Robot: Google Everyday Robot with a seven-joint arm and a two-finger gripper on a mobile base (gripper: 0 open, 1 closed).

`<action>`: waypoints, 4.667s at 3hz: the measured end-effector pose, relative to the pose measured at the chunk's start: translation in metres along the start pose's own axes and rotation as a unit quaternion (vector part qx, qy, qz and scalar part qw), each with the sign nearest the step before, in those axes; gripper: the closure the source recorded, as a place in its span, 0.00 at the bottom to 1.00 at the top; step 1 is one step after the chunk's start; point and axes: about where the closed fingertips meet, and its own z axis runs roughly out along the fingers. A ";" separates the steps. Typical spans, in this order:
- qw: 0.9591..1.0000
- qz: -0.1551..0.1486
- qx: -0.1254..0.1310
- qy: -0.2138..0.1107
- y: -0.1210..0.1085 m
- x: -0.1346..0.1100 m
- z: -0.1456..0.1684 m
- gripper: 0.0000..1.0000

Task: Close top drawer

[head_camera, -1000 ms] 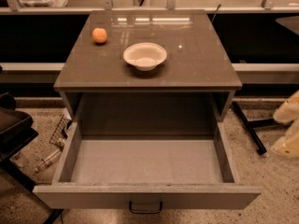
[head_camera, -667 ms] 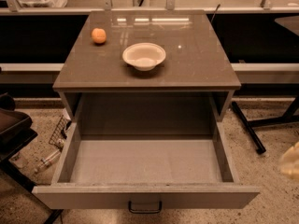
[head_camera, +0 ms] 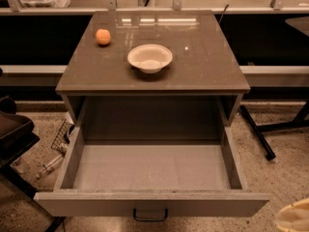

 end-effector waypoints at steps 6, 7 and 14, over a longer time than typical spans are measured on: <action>0.983 0.038 -0.110 -0.144 -0.011 0.011 0.189 1.00; 0.982 0.015 -0.109 -0.154 -0.029 -0.011 0.196 1.00; 0.964 -0.094 -0.153 -0.196 -0.111 -0.165 0.296 1.00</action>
Offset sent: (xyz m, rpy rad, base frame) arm -0.0096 0.0094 -0.0197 0.0343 0.0166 0.0121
